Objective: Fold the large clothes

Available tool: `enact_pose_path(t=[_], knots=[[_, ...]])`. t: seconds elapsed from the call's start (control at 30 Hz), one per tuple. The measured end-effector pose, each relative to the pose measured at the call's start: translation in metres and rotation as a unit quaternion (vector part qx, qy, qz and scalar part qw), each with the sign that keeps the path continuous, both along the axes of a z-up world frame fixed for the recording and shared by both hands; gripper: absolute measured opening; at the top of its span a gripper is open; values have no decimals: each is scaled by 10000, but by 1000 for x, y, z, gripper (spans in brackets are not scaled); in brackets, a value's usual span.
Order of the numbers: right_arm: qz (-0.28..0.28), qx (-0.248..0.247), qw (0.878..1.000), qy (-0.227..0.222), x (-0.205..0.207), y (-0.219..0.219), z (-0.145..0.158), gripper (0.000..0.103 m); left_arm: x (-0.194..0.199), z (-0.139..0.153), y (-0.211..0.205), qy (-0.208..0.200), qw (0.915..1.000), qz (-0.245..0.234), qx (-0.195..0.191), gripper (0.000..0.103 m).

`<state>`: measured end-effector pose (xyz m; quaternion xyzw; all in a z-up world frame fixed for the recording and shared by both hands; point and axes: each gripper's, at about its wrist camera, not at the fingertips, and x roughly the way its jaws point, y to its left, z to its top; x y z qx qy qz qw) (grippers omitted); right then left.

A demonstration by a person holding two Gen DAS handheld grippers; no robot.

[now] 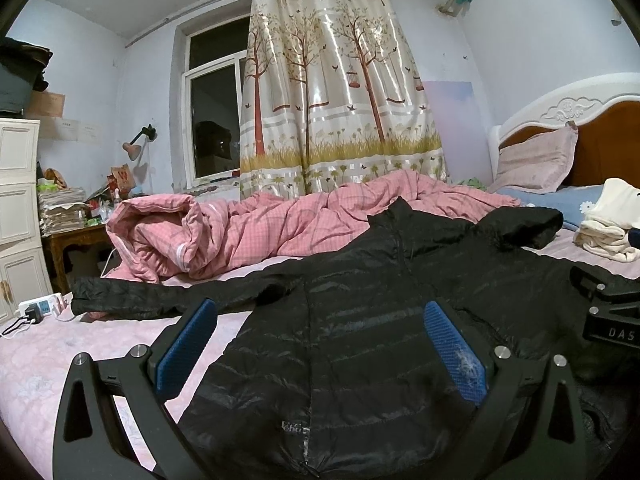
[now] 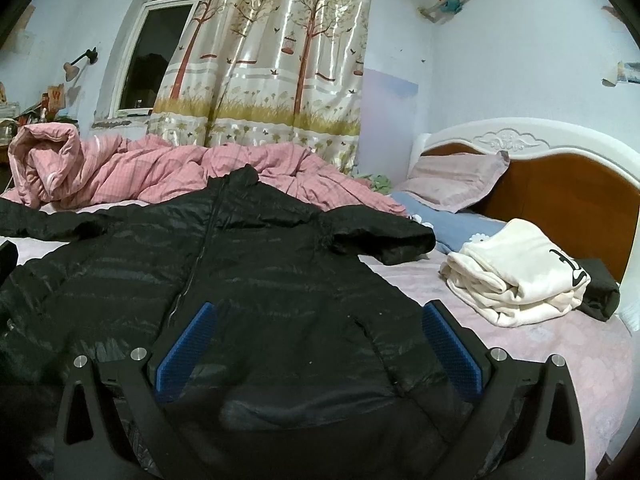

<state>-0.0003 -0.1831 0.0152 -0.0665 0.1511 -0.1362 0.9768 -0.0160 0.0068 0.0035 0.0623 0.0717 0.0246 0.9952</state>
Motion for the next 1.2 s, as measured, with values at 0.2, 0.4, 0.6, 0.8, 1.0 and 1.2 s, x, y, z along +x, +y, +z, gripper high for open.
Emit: enact_pose_path(t=[0.2, 0.4, 0.6, 0.8, 1.0, 1.2], knots=[[-5, -9, 10000, 68, 0, -1, 1, 103, -1, 0, 2, -68, 10000, -19, -11, 103], [25, -10, 10000, -2, 2, -1, 1, 103, 4, 0, 1, -32, 10000, -11, 55, 103], [25, 31, 10000, -64, 2, -2, -1, 103, 2, 0, 2, -69, 10000, -6, 57, 103], [19, 20, 9999, -100, 0, -1, -1, 103, 1, 0, 1, -96, 9999, -5, 71, 103], [-34, 467, 9988, -121, -3, -20, 2, 103, 0, 2, 9, 4, 9994, -258, -222, 103], [-4, 471, 9984, -314, -37, -38, 24, 103, -13, 13, 4, 248, 9994, -113, 200, 100]])
